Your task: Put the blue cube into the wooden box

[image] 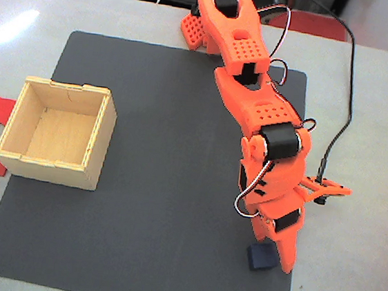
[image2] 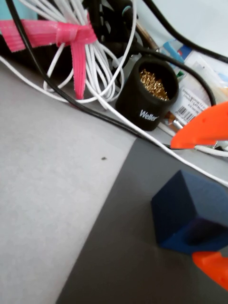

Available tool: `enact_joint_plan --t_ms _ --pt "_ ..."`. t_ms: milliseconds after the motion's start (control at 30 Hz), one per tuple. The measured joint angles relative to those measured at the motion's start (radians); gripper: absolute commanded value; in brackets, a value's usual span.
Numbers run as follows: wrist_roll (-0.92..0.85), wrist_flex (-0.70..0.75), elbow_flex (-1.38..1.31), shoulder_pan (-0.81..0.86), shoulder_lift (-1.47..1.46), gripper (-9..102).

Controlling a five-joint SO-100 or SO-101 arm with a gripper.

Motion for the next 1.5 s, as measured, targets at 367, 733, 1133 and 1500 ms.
enact_joint_plan --t_ms 367,733,1133,1500 --pt "-0.025 -0.021 0.0 0.0 -0.012 0" --pt "-0.025 -0.02 0.0 0.043 -0.012 11" --pt "-0.012 0.06 0.0 0.166 0.034 32" --pt "-0.012 0.044 0.0 0.16 0.014 29"
